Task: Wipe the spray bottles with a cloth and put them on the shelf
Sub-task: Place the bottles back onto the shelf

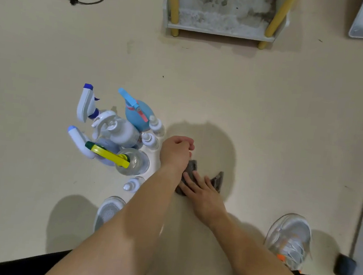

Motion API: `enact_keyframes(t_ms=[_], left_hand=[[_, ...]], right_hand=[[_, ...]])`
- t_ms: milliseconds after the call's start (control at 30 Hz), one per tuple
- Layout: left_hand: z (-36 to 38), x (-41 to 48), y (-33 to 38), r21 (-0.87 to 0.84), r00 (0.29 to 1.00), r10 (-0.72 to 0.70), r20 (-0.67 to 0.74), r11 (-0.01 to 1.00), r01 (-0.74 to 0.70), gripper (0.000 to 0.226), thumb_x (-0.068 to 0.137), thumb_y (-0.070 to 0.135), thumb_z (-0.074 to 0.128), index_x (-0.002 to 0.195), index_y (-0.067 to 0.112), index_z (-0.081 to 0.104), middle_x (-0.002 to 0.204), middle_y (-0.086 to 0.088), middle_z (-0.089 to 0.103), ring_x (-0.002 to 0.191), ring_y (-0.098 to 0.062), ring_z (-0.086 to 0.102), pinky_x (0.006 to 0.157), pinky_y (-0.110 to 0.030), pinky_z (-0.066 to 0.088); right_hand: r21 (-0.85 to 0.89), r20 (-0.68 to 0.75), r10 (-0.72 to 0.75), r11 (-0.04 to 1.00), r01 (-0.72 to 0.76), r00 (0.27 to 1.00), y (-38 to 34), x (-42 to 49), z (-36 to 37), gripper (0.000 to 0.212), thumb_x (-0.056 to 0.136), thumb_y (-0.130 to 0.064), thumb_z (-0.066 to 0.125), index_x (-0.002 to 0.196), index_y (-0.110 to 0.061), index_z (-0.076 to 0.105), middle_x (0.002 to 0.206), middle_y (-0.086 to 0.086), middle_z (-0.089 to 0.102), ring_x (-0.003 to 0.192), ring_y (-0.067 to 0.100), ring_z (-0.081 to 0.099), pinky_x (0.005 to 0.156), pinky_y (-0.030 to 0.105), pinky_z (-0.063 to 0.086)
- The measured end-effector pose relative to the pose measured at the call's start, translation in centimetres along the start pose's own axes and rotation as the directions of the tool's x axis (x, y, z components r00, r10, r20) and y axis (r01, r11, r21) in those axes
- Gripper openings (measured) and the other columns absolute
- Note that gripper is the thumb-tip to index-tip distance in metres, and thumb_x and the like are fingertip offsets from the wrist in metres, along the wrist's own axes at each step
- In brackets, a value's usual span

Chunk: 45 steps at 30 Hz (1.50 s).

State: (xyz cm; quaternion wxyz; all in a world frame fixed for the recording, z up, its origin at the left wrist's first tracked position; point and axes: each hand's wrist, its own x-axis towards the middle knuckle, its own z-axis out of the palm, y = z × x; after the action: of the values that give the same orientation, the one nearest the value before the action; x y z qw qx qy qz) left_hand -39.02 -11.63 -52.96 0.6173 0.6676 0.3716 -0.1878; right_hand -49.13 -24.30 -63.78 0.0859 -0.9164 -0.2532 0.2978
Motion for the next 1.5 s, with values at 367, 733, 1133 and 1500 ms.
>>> enact_keyframes(t_ms=[367,733,1133,1500], left_hand=[[-5.5,-9.6,-2.3,0.287,0.983,0.169,0.069,0.940,-0.182,0.031,0.095,0.022,0.053,0.122,0.032,0.066,0.119,0.005,0.068,0.110,-0.019,0.063,0.100,-0.035,0.050],[-7.2,-16.2,-5.9,-0.133,0.991,-0.101,0.087,0.985,0.112,0.012,0.091,0.013,0.057,0.088,0.011,0.069,0.091,-0.012,0.072,0.080,-0.028,0.069,0.075,-0.043,0.063],[-12.9,-10.5,-10.0,0.182,0.928,-0.145,-0.344,0.959,0.217,0.031,0.096,0.024,0.055,0.122,0.007,0.058,0.118,-0.010,0.065,0.104,-0.031,0.062,0.080,-0.034,0.046],[-12.9,-4.5,-12.4,0.201,0.955,0.035,-0.295,0.979,0.027,0.046,0.077,0.020,0.072,0.119,0.027,0.055,0.105,0.011,0.061,0.100,-0.021,0.063,0.080,-0.031,0.047]], right_hand=[[0.969,0.248,0.466,-0.113,-0.220,0.849,-6.5,-4.5,-14.2,0.035,0.083,-0.002,0.038,0.091,-0.005,0.072,0.086,0.014,0.072,0.078,0.030,0.067,0.069,0.034,0.057],[0.968,0.246,0.374,-0.146,-0.205,0.894,-11.9,-9.1,-13.9,0.037,0.091,-0.050,0.064,0.075,-0.018,0.057,0.065,0.001,0.055,0.060,0.022,0.053,0.056,0.029,0.045],[0.704,0.230,0.416,0.553,-0.446,0.880,-10.6,-6.0,-8.0,0.028,0.084,-0.010,0.055,0.106,-0.024,0.066,0.096,-0.001,0.063,0.075,0.021,0.060,0.059,0.032,0.055],[0.586,0.024,0.296,0.769,-0.253,0.955,-12.4,-0.1,-2.5,0.078,0.066,-0.046,0.083,0.135,-0.036,0.050,0.112,0.000,0.062,0.098,0.020,0.066,0.086,0.041,0.056]])
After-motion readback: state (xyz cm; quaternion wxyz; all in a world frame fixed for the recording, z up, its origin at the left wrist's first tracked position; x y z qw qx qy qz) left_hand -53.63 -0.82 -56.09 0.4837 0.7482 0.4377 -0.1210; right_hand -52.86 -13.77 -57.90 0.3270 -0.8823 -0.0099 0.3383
